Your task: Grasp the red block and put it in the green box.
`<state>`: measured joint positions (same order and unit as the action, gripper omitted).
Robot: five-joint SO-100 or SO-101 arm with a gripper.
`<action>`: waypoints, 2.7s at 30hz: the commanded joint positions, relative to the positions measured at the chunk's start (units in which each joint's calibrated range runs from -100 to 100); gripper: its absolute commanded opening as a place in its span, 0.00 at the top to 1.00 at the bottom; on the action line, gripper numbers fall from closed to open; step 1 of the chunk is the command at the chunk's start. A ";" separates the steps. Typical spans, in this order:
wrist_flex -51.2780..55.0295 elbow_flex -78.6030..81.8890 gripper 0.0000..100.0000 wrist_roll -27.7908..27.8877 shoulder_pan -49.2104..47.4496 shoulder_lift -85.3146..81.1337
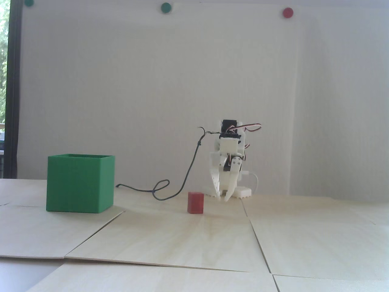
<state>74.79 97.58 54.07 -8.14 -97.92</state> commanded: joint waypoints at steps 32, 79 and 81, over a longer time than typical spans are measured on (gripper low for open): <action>1.68 1.09 0.97 -0.19 0.14 -0.73; -6.66 -36.71 0.98 -12.58 -12.01 28.88; -7.51 -49.40 0.98 -14.72 -11.28 42.22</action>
<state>70.88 77.53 43.90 -18.84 -82.65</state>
